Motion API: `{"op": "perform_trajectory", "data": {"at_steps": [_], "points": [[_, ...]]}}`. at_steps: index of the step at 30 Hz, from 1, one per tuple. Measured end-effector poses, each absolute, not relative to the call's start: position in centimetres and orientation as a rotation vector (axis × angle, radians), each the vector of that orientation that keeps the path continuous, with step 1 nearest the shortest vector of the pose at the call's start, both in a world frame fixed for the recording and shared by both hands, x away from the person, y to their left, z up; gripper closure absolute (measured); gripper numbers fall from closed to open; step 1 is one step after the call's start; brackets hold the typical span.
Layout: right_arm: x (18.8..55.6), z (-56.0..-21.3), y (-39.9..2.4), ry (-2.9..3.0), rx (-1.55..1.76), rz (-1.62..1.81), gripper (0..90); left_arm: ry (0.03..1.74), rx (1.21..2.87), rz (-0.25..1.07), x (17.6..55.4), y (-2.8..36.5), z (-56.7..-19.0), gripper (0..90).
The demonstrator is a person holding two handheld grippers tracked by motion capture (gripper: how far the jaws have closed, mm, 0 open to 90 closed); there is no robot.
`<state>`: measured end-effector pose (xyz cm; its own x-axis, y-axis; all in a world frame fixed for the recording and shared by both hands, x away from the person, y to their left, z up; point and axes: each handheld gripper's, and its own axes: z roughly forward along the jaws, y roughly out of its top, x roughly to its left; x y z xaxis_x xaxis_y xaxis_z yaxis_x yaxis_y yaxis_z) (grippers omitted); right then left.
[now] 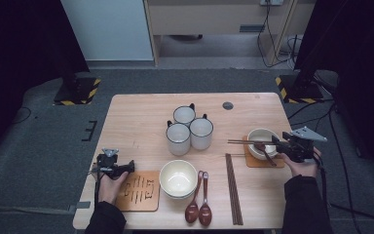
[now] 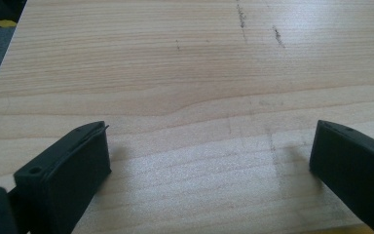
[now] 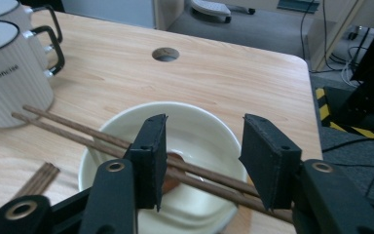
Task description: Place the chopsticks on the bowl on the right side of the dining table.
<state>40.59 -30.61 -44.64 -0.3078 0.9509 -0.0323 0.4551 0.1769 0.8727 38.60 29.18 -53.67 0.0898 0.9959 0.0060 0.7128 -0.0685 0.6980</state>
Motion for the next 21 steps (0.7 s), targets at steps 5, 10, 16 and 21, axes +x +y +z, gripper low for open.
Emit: {"op": "perform_trajectory", "data": {"at_steps": [5, 10, 16, 21], "points": [[41.5, -44.5, -29.8, 1.882, 1.303, 1.076, 46.6, 1.677, 1.839, 0.688, 38.6, 29.2, -53.7, 0.3], [42.4, -44.9, -29.2, 1.922, 1.314, 1.1, 42.2, 1.677, 1.839, 0.688, 38.6, 29.2, -53.7, 0.3], [43.0, -45.8, -28.9, 1.957, 1.332, 1.095, 38.1, 1.677, 1.839, 0.688, 38.6, 29.2, -53.7, 0.3], [43.1, -46.3, -28.7, 1.974, 1.33, 1.088, 34.6, 1.677, 1.839, 0.688, 38.6, 29.2, -53.7, 0.3]]}}
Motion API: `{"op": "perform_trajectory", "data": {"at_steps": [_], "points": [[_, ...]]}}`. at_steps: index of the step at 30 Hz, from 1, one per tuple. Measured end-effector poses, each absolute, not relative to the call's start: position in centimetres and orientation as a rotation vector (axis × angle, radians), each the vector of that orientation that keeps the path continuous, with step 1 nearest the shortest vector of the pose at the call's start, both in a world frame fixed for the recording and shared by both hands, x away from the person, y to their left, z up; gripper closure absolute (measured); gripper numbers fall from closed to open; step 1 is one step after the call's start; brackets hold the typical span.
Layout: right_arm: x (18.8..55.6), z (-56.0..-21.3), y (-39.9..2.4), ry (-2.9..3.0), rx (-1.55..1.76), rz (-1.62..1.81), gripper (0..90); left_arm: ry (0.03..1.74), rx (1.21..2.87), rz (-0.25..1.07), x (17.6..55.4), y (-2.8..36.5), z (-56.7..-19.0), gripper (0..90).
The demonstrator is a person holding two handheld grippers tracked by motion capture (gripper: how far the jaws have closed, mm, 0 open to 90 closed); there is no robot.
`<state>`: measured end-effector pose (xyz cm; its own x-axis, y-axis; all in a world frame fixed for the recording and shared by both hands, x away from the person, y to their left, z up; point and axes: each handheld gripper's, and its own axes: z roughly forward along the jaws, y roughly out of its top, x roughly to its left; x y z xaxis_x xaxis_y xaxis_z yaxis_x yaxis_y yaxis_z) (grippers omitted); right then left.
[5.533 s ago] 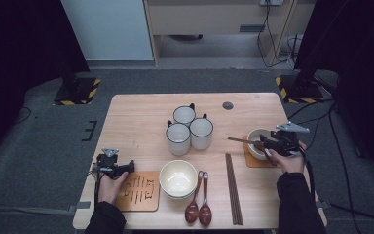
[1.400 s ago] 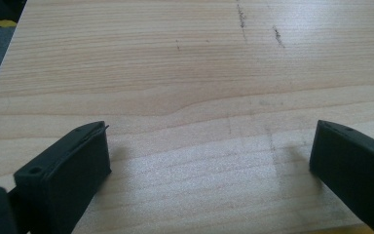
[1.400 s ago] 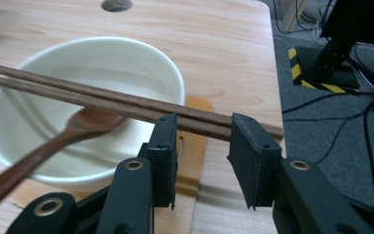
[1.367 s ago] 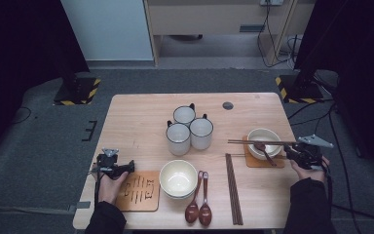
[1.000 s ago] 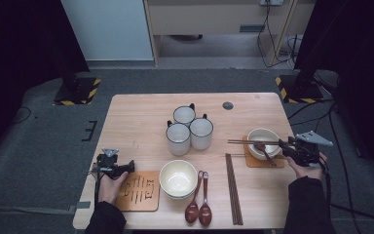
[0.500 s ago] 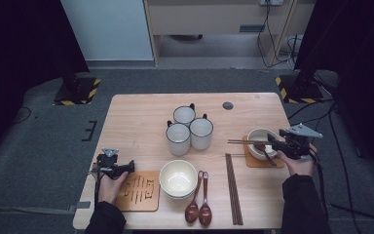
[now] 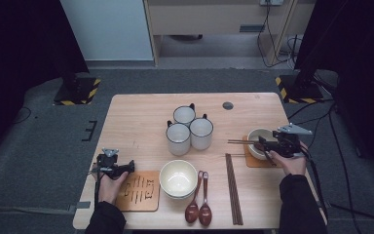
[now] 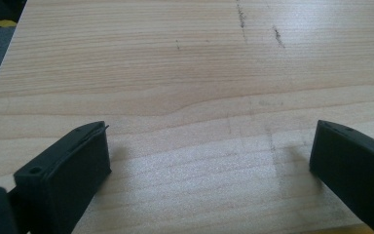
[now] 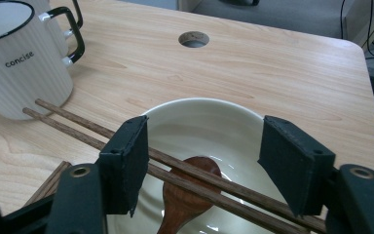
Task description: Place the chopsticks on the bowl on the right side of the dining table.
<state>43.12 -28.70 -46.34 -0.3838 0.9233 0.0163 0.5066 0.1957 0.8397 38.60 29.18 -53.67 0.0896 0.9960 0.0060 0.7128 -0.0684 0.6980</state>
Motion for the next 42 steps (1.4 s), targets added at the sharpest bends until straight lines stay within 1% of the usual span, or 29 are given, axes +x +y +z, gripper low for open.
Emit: {"op": "perform_trajectory", "data": {"at_steps": [8, 22, 42], "points": [[43.2, -46.9, -28.3, 1.982, 1.321, 1.058, 30.6, 1.676, 1.839, 0.688, 38.6, 29.2, -53.7, 0.3], [43.4, -47.5, -28.7, 1.975, 1.337, 1.029, 25.3, 1.677, 1.839, 0.688, 38.6, 29.2, -53.7, 0.3], [43.5, -47.5, -29.0, 1.973, 1.319, 1.022, 24.1, 1.677, 1.839, 0.688, 38.6, 29.2, -53.7, 0.3]]}}
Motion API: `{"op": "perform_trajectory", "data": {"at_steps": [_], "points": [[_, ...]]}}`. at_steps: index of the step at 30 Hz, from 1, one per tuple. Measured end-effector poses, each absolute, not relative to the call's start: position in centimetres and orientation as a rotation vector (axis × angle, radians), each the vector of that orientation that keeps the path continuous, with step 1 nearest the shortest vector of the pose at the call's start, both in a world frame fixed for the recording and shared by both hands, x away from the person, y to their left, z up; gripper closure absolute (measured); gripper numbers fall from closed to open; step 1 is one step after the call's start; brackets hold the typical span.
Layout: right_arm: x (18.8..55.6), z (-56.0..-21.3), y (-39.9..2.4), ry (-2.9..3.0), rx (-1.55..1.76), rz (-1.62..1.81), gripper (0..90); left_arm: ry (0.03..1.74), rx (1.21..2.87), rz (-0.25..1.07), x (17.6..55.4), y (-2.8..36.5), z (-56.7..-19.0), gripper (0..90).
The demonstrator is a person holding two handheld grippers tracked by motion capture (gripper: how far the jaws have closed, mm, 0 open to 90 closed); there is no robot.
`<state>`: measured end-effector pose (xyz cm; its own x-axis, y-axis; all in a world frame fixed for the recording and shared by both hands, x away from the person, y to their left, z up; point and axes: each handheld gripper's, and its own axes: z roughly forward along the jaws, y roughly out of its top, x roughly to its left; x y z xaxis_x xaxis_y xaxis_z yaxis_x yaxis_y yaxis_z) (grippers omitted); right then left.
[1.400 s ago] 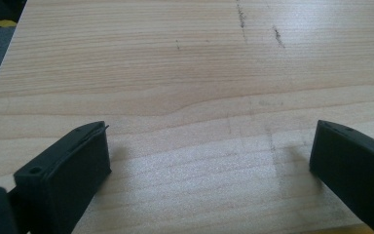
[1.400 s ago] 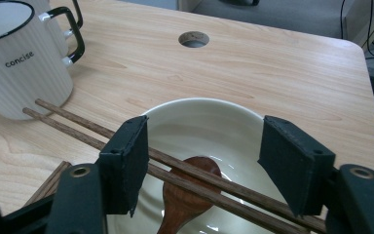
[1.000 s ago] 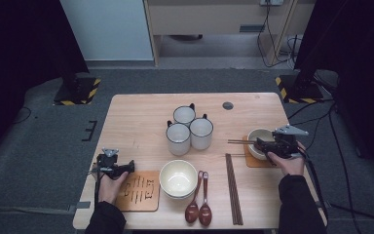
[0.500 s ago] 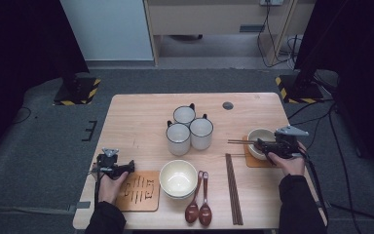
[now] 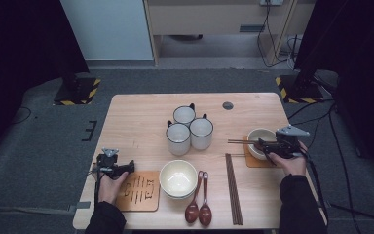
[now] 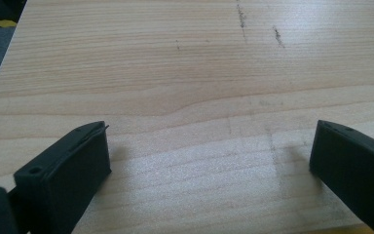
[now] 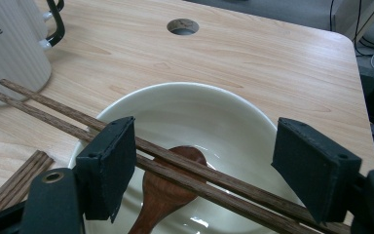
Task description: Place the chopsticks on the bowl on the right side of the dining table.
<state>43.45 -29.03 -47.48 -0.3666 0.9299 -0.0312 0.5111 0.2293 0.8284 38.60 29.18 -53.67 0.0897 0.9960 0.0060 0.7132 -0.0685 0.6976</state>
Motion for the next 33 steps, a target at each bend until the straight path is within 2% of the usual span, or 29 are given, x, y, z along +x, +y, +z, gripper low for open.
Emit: {"op": "perform_trajectory", "data": {"at_steps": [33], "points": [[43.63, -47.23, -29.5, 1.931, 1.321, 1.053, 23.9, 1.676, 1.839, 0.688, 38.6, 29.18, -53.67, 0.3]]}}
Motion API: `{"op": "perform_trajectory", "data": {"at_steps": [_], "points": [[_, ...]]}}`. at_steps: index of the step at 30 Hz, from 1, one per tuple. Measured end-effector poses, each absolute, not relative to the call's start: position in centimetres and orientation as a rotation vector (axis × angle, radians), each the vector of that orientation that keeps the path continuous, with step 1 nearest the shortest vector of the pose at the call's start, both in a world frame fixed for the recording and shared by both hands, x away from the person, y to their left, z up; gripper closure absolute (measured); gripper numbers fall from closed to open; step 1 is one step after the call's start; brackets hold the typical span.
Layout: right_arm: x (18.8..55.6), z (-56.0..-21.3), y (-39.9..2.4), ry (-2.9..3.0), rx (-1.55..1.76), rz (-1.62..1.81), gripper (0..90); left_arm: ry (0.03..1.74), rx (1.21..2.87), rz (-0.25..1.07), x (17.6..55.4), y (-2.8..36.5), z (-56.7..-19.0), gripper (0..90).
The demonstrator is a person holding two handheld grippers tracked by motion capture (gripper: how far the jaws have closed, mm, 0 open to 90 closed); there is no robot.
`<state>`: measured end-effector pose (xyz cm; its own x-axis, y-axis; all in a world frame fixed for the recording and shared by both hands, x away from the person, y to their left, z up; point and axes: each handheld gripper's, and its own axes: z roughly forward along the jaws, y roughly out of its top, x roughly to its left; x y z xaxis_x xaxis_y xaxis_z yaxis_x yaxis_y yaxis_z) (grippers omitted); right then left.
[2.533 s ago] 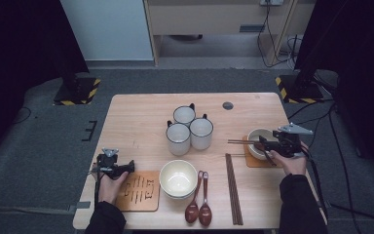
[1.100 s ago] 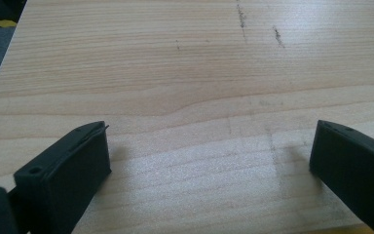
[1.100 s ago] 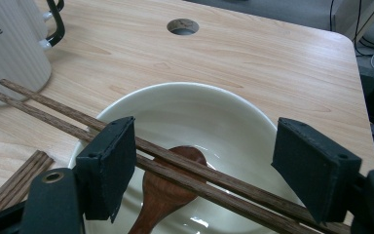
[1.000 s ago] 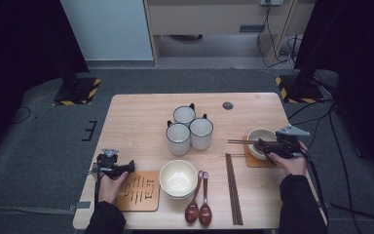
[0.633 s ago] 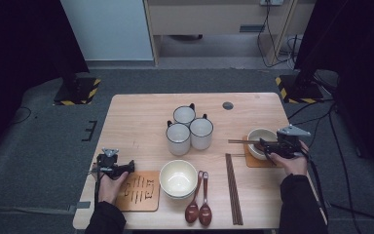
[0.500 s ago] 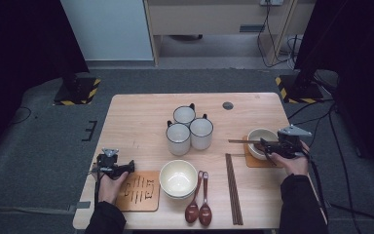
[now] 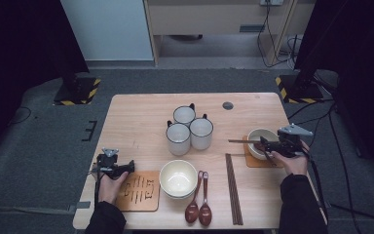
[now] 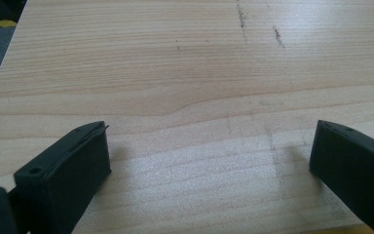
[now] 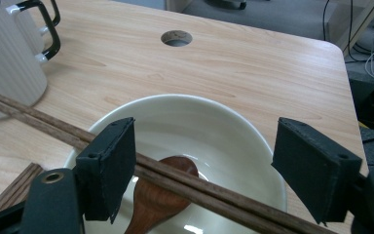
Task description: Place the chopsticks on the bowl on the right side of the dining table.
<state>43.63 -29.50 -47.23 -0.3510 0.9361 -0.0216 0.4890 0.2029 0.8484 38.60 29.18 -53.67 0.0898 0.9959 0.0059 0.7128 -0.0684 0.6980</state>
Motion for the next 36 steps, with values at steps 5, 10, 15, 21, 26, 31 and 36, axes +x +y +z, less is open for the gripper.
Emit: {"op": "perform_trajectory", "data": {"at_steps": [5, 10, 15, 21, 26, 31, 36], "points": [[43.93, -47.34, -29.21, 1.93, 1.329, 1.053, 23.5, 1.676, 1.839, 0.688, 38.6, 29.18, -53.67, 0.3], [44.45, -47.63, -28.88, 1.931, 1.336, 1.042, 23.3, 1.676, 1.839, 0.688, 38.6, 29.18, -53.67, 0.3], [44.54, -47.8, -28.91, 1.942, 1.332, 1.029, 23.4, 1.676, 1.839, 0.688, 38.6, 29.18, -53.67, 0.3], [44.53, -47.81, -28.97, 1.937, 1.333, 1.027, 23.4, 1.676, 1.839, 0.688, 38.6, 29.18, -53.67, 0.3], [44.51, -47.8, -29.21, 1.938, 1.333, 1.023, 23.8, 1.676, 1.839, 0.688, 38.6, 29.18, -53.67, 0.3], [44.47, -47.86, -29.46, 1.936, 1.342, 1.028, 24.1, 1.676, 1.839, 0.688, 38.6, 29.18, -53.67, 0.3], [44.48, -47.84, -29.5, 1.935, 1.342, 1.02, 24.3, 1.676, 1.839, 0.688, 38.6, 29.18, -53.67, 0.3]]}}
